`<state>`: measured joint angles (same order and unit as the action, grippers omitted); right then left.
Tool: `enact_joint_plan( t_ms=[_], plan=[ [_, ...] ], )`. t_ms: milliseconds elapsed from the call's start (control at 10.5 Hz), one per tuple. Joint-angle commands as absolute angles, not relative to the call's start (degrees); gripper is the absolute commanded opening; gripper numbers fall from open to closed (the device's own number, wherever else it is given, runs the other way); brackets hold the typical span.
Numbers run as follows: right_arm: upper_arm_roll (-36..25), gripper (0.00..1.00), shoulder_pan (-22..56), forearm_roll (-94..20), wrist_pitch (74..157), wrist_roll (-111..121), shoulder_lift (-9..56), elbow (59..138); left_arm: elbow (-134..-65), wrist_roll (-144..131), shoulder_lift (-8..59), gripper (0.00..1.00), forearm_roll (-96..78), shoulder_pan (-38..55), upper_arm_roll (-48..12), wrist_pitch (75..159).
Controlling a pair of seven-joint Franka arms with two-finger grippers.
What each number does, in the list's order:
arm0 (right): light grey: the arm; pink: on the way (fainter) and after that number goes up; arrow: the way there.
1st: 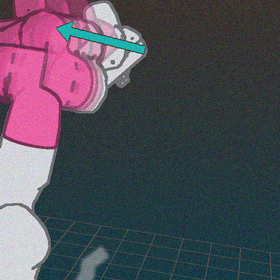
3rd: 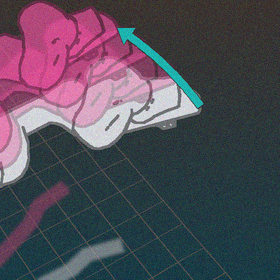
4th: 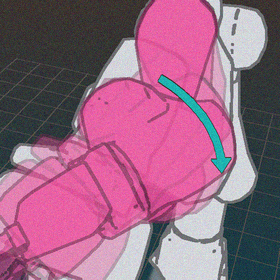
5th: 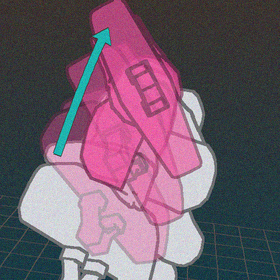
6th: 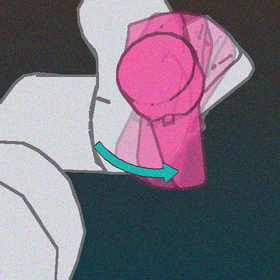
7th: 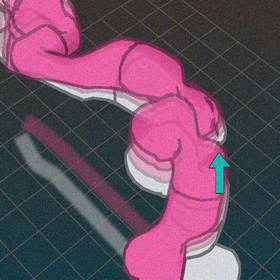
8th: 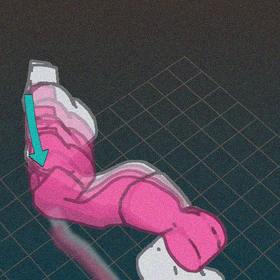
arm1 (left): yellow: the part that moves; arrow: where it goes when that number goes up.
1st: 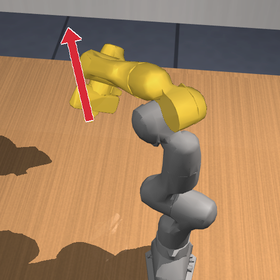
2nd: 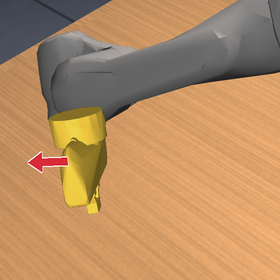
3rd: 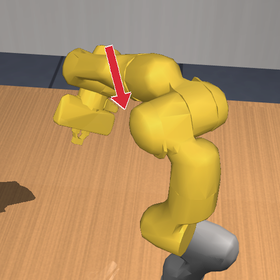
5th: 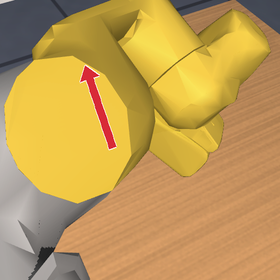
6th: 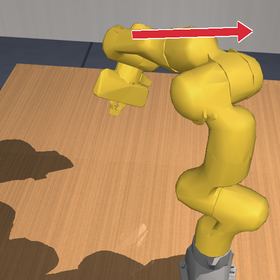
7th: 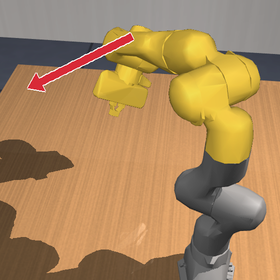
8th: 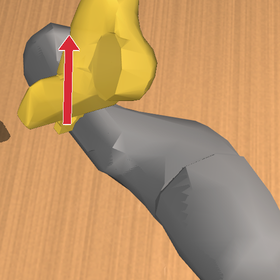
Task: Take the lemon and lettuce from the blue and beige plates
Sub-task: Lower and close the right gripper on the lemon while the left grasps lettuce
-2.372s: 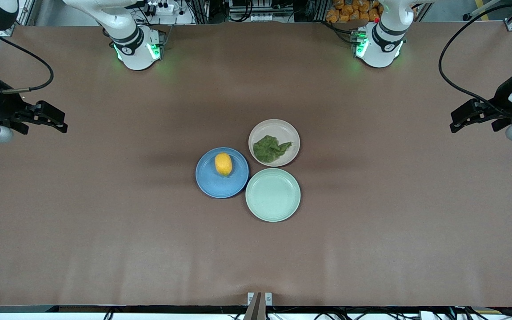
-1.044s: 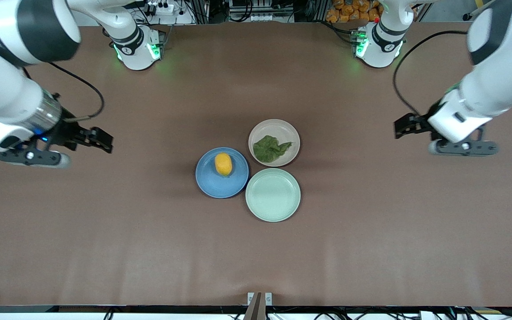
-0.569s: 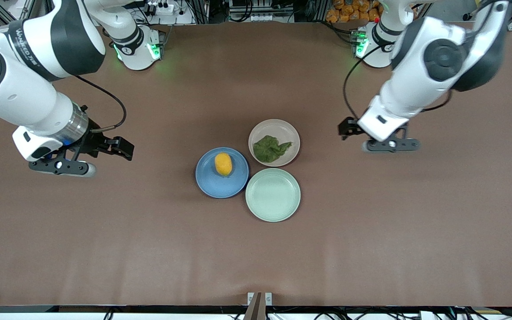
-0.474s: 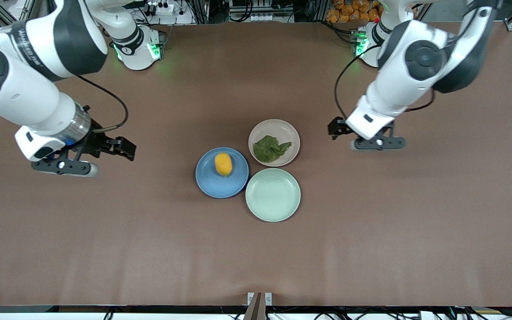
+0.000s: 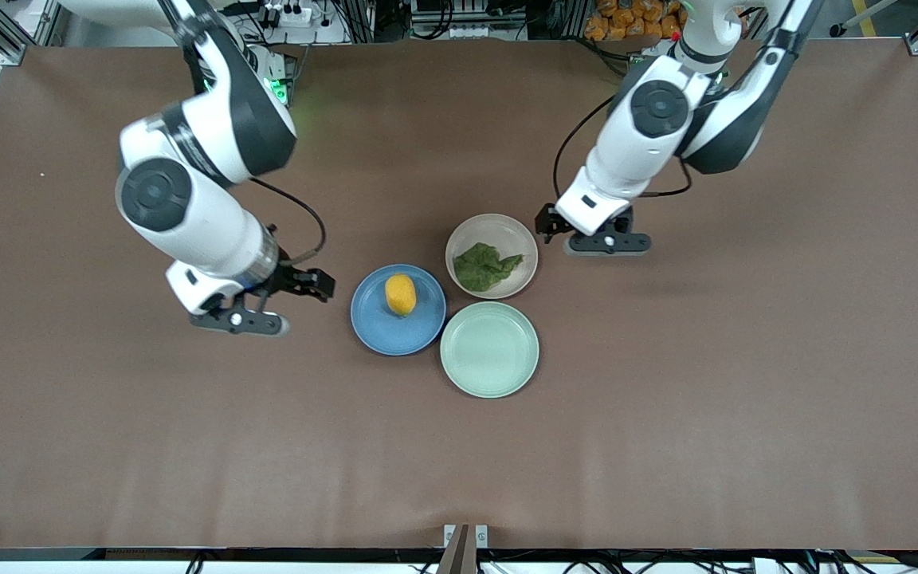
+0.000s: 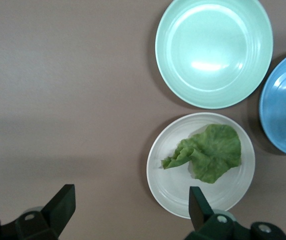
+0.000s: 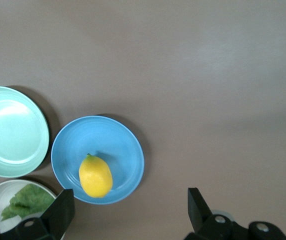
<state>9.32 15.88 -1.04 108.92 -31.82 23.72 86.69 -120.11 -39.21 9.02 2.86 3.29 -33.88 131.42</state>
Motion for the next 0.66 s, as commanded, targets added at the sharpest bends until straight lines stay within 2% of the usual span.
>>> enact_joint_plan(
  t_ms=[0,380,569],
  plan=[
    [10.4,1.00,17.9,-0.6,112.7,-34.1,27.8,85.8,-119.8,-43.9,13.4,1.00,7.6,6.1,-34.0,135.4],
    [11.2,1.00,23.6,1.5,118.2,-34.0,35.3,86.0,-119.4,-52.3,21.5,1.00,16.8,9.0,-33.9,143.7],
    [11.2,1.00,25.1,4.4,119.1,-34.0,37.3,86.0,-118.3,-53.3,24.9,1.00,24.4,9.7,-33.9,145.3]
  ],
)
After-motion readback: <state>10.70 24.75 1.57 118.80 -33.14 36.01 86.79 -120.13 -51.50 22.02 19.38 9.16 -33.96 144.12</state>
